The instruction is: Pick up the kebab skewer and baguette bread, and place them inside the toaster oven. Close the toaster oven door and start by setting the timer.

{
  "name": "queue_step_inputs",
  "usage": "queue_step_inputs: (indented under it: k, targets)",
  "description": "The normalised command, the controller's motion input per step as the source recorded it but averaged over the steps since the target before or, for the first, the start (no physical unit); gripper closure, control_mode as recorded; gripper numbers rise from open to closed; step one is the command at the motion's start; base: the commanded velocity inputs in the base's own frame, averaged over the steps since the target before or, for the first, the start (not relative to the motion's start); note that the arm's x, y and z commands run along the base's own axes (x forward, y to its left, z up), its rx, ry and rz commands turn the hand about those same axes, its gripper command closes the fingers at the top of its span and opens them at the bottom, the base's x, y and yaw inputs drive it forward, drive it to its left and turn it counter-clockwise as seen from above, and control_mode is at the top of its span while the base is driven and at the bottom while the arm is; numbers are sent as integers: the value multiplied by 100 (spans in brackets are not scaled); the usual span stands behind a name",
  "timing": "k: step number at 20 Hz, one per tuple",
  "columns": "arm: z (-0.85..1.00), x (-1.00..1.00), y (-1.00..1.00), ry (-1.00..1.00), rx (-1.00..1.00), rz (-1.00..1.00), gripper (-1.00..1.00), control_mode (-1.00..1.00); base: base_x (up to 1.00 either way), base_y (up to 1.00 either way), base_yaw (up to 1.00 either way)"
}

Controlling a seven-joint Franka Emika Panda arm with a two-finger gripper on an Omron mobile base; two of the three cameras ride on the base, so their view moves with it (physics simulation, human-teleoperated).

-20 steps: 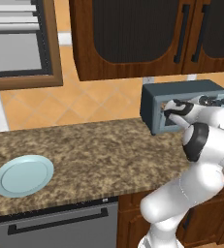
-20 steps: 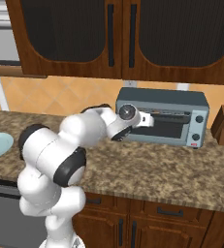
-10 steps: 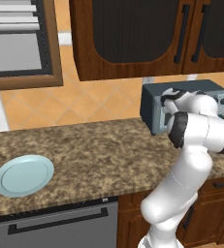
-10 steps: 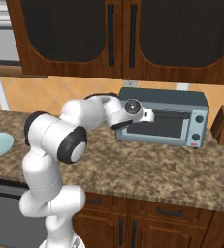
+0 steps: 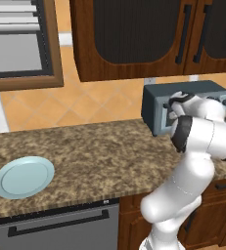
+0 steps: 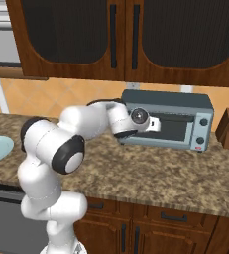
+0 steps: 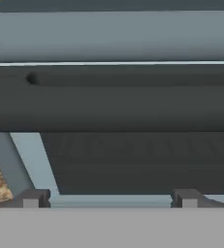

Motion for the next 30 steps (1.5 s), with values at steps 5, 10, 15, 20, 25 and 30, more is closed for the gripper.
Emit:
queue_step_inputs:
  k: [5,10,15,20,25,30]
  targets:
    - [16,-57,-49,6,-1,0,-100,-100,0,0,0]
    - [47,-17,-80,1,4,-4,-100,-100,0,0,0]
    - [14,-42,-100,0,15,-16,-100,-100,0,0,0]
    - [0,-46,-100,-1,23,-15,-100,-100,0,0,0]
    - [0,-29,-79,-9,30,-15,-100,-100,0,0,0]
    - [-13,-1,-60,-13,30,-15,-100,-100,0,0,0]
